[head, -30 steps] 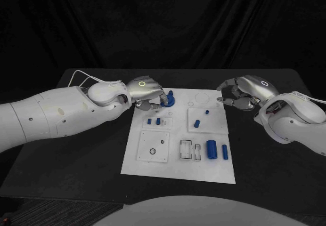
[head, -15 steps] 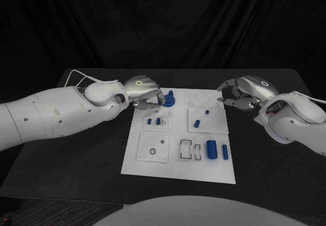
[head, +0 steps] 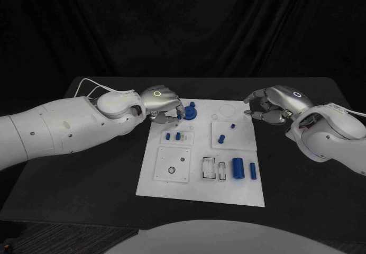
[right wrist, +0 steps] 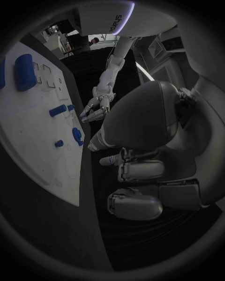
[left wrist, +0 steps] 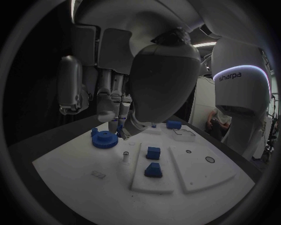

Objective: Assemble the parts on the task board

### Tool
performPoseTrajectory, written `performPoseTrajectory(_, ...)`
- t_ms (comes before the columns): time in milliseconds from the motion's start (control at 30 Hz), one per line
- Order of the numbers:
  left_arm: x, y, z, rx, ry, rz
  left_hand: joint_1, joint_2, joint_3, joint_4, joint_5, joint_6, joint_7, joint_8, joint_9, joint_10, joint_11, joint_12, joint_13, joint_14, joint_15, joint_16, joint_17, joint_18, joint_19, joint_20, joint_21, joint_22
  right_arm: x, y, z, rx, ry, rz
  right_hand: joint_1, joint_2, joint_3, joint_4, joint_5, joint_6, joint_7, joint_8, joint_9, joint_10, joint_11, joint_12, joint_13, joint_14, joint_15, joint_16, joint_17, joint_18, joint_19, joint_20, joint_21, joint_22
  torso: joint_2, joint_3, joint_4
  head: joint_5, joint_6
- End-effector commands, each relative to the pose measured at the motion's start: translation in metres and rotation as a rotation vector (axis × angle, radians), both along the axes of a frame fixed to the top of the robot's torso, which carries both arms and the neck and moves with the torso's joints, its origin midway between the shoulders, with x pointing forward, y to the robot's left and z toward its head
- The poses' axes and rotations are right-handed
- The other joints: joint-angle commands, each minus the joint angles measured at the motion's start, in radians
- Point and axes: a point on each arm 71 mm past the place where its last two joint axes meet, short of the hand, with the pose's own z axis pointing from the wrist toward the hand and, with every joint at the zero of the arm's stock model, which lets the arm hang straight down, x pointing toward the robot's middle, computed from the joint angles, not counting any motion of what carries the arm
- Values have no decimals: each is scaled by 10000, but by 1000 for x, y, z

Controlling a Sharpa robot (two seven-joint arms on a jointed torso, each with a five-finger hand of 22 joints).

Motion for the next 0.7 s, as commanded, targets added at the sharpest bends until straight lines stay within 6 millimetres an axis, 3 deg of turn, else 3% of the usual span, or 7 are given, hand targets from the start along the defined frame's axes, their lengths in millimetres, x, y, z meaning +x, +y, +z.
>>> performPoseTrajectory(33, -1, -1, -3, 122, 187, 18, -83, 2, 37, 10, -41, -44, 2, -49, -15, 17, -6, -63, -10, -13, -8, -44, -13, -109, 24, -18, -48, 2067, 0, -1, -2, -49, 122, -153, 69, 46, 54, 31, -50, 38, 1, -31, -15, 1041, 47, 26, 2633, 984, 85, -58, 2423, 142, 57, 54, -54, 1923, 3, -3, -4, 13, -2)
performPoseTrajectory(700, -5, 5, -13, 203, 463, 170, -91, -4, 49, 3, -60, -29, 4, -53, -19, 46, -4, -71, -20, -57, -6, -94, -82, -103, 8, -18, -75, 2059, -3, -3, -8, -64, 252, -191, 84, 51, 63, 26, -54, 38, 2, -34, -21, 1041, 47, 26, 2633, 984, 86, -57, 2424, 143, 54, 54, -62, 1921, -10, 1, -1, 18, -2)
